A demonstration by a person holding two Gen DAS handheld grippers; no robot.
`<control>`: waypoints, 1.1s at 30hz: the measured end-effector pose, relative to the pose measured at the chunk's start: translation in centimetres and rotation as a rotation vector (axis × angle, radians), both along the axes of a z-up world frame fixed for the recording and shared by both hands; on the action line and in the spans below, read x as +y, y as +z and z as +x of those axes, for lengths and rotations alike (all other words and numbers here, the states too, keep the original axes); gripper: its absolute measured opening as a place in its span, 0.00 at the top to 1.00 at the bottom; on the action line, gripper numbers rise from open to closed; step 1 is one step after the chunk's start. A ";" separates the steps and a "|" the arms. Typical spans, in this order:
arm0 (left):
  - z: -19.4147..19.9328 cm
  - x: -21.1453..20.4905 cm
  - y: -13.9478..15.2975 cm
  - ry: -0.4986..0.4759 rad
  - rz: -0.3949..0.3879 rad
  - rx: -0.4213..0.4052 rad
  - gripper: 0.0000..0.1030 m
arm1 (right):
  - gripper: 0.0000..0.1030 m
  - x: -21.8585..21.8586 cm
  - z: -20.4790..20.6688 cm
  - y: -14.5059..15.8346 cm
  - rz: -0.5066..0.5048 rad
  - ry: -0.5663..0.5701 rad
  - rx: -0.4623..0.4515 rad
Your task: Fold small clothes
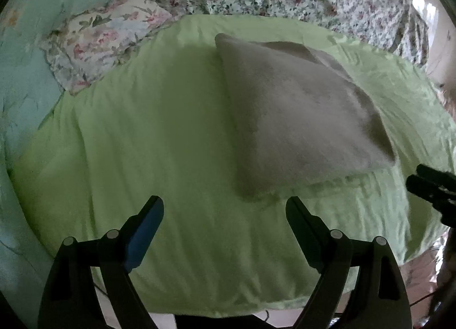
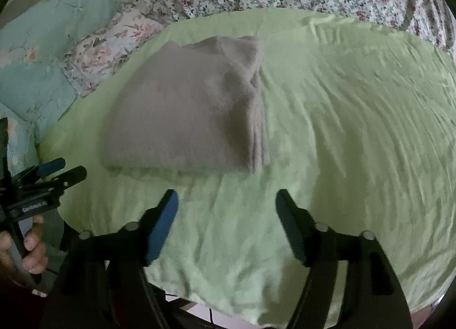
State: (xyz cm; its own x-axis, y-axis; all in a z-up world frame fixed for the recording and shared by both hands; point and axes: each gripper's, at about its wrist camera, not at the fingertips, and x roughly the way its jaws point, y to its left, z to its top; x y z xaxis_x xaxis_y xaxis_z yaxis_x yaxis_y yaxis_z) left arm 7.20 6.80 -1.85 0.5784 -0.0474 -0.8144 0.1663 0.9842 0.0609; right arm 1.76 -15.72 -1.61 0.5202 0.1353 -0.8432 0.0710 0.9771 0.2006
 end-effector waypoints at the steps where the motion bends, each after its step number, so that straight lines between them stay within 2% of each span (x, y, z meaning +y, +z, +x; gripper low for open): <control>1: 0.3 -0.2 0.0 0.000 0.016 0.000 0.14 | 0.22 0.0 0.4 0.0 0.003 0.005 -0.003; 6: 1.0 -1.3 0.0 0.000 0.081 0.001 0.14 | 0.20 0.4 1.7 -0.1 0.022 0.021 0.002; 14: 2.0 -2.1 -0.4 -0.007 0.129 0.010 0.14 | 0.19 0.9 2.8 -0.8 0.037 0.042 0.031; 18: 2.4 -2.4 0.0 -0.006 0.131 -0.005 0.13 | 0.12 1.0 3.5 -0.6 0.038 0.044 0.027; 27: 4.1 -2.8 1.2 -0.001 0.120 -0.038 0.12 | 0.11 0.7 6.2 0.7 0.033 0.051 -0.008; 33: 5.3 -3.3 1.5 -0.002 0.112 -0.060 0.07 | 0.10 0.2 7.8 0.7 0.040 0.043 -0.010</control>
